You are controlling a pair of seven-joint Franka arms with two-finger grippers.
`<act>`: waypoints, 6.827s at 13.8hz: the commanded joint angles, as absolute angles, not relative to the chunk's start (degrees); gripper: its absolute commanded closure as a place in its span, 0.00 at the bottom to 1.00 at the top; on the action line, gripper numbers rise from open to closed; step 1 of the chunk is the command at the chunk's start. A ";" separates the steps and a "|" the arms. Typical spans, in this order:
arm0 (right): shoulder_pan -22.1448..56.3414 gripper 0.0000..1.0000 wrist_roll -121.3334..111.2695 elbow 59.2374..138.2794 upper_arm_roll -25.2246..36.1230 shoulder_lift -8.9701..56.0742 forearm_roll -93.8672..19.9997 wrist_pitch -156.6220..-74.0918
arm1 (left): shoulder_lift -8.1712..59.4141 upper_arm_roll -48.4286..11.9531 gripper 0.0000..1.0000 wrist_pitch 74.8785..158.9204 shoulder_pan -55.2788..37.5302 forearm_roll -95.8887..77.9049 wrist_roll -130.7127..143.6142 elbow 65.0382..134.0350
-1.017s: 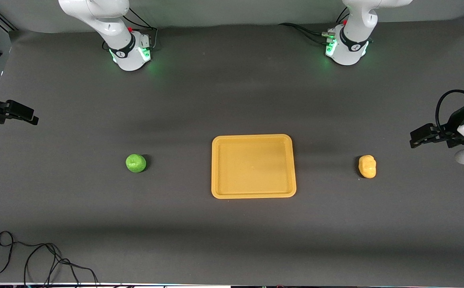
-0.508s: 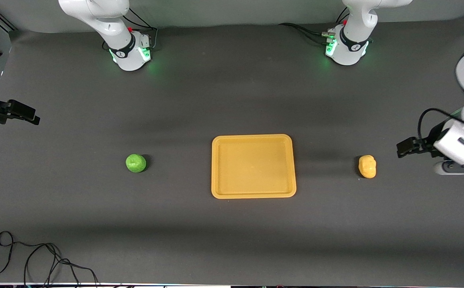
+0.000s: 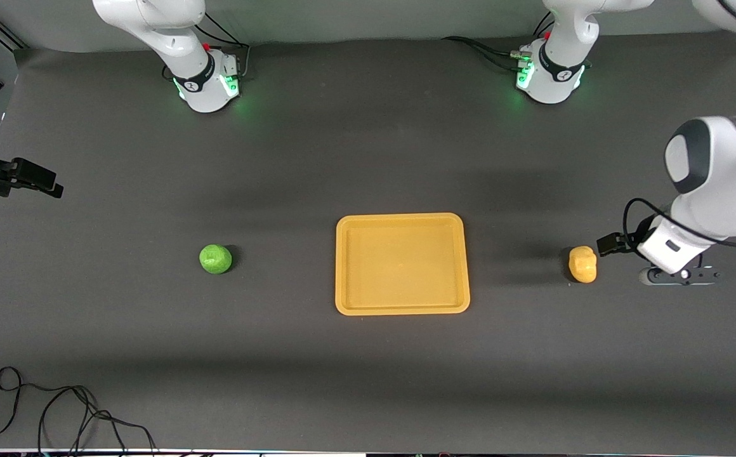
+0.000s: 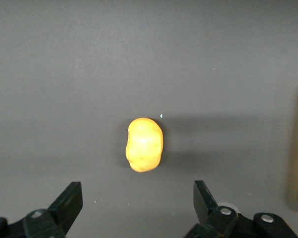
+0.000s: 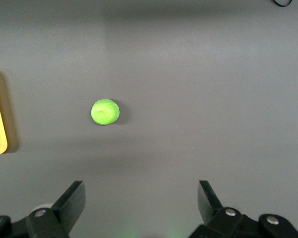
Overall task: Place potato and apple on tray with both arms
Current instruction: 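Reach the left gripper down to the yellow potato and grasp it, then carry the potato onto the tray and open the left gripper, then reach the right gripper to the green apple while the left gripper withdraws, then grasp the green apple and carry it over the tray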
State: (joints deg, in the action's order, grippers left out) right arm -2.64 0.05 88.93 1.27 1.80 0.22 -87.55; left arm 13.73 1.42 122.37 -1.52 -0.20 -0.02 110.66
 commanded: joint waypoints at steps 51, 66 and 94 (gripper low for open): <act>10.81 0.00 7.73 96.65 0.88 -0.97 -0.35 -94.02 | 33.24 -12.39 0.00 136.43 -18.38 5.71 29.44 101.60; 11.69 0.00 10.20 121.82 1.67 22.05 -0.35 -145.01 | 1.60 -12.39 0.01 108.48 4.83 2.81 14.25 101.68; 41.64 0.58 51.65 56.10 0.44 42.43 -2.20 -100.19 | -0.27 2.02 0.00 103.71 -3.08 -0.70 5.80 100.02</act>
